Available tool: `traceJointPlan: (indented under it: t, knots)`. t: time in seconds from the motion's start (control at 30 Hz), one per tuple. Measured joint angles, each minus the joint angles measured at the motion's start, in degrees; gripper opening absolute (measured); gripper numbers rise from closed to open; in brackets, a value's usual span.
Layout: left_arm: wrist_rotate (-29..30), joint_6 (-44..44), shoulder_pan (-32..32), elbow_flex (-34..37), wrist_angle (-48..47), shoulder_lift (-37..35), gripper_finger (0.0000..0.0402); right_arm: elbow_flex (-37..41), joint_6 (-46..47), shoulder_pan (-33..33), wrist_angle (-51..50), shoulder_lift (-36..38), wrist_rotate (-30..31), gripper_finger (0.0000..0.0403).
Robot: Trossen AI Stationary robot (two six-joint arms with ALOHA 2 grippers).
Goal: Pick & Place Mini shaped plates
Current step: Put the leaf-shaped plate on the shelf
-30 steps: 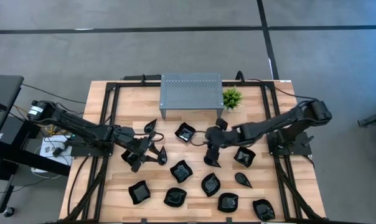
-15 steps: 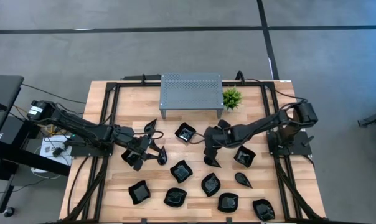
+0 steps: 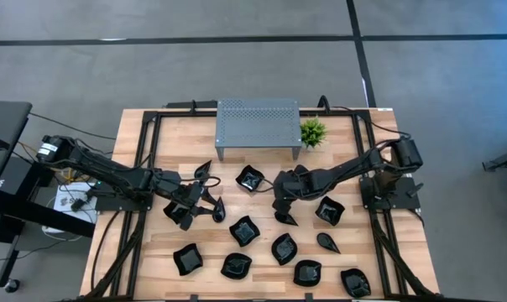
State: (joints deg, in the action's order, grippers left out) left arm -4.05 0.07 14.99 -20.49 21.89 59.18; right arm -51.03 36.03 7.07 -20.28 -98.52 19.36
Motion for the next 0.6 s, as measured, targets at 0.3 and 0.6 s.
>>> traceJointPlan:
  t: [0.3,0.6]
  knots:
    - [-0.02,0.09,0.02,0.0,0.08,-0.12,0.0108,0.01,0.14,-1.57,0.07,-0.36,-2.37,0.0051]
    - [-0.02,0.09,0.02,0.0,0.04,-0.24,0.0108,-6.15,-4.51,0.25,-1.23,0.19,-4.82,0.0009]
